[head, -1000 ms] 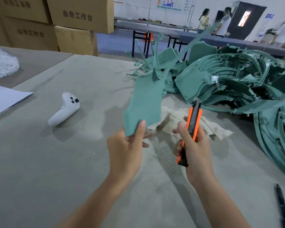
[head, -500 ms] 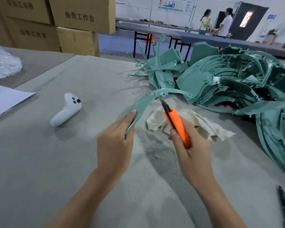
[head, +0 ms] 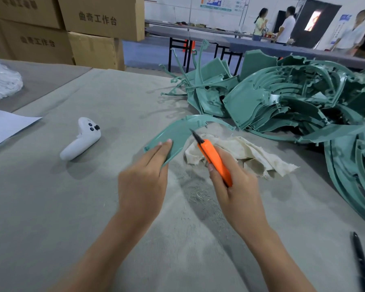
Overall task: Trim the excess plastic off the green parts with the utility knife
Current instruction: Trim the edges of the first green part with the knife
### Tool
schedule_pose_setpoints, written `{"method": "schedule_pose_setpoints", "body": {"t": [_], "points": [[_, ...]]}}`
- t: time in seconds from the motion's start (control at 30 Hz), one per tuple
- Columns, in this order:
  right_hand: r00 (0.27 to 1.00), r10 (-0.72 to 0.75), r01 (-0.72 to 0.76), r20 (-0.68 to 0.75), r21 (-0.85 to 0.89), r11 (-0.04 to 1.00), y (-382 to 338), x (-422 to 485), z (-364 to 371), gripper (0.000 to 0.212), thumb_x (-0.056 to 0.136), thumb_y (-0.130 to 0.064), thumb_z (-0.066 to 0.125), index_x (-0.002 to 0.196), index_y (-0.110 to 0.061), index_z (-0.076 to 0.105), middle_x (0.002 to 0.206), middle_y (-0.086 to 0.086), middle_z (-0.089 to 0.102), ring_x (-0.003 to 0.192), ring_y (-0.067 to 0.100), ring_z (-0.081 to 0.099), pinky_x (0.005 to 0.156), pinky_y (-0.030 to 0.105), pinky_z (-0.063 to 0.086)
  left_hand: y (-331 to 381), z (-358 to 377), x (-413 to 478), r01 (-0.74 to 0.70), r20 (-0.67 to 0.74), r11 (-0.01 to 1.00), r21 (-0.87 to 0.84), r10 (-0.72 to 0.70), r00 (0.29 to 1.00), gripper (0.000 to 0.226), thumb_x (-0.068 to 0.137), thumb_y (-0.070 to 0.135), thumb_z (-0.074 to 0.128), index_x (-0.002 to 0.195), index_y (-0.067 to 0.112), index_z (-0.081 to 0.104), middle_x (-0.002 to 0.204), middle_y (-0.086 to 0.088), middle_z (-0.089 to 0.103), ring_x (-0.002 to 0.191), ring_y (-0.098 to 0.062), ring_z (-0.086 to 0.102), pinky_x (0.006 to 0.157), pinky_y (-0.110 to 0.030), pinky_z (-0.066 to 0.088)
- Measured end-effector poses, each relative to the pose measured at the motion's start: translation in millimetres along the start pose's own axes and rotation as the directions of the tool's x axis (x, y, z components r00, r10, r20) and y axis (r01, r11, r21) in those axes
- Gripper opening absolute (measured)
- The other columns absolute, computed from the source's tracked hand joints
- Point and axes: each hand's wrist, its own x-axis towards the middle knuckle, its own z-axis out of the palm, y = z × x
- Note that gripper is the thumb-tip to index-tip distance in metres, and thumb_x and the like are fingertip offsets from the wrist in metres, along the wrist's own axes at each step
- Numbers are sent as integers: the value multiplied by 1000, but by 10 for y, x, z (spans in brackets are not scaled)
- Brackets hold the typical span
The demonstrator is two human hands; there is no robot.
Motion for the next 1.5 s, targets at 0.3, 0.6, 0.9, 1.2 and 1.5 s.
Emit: {"method": "schedule_pose_setpoints", "body": {"t": [0.3,0.6,0.9,1.2,1.5], "points": [[989,-88,77,116,97,992,51,9,-37,29,98,-29,54,127,-33,57,70,-22,51,57,6,50,54,13,32,-63,10,15,17,-2,999,46,-17,1000,33,83,-2,57,112,4,71,105,-12,73,84,-27,73,57,-34,58],[997,71,-70,-19,82,994,172,84,-55,32,100,-39,48,122,-20,61,69,-9,60,57,14,56,52,37,47,-13,-4,-4,-5,47,1000,1,5,999,34,87,4,50,115,3,70,106,-14,73,80,-30,73,55,-40,59],[988,-91,77,124,112,991,-4,-13,2,30,98,-25,56,127,-28,58,66,-18,50,56,5,48,54,12,30,-65,-2,30,42,-8,996,79,-42,999,34,79,-4,64,110,4,72,97,-11,75,67,-27,71,49,-27,49],[983,-93,67,155,168,984,69,24,-46,26,99,-31,54,125,-32,58,65,-11,51,52,10,48,51,14,31,-61,7,14,17,-13,997,81,-16,1000,35,78,-3,64,111,6,72,100,-9,75,79,-24,73,53,-27,48],[997,-4,-12,80,199,980,179,109,-94,24,98,-40,50,119,-48,56,69,-3,57,51,18,49,48,38,43,-17,-13,2,-15,17,1000,-13,16,1000,33,81,-3,63,112,1,71,103,-12,74,81,-27,74,54,-36,58]]}}
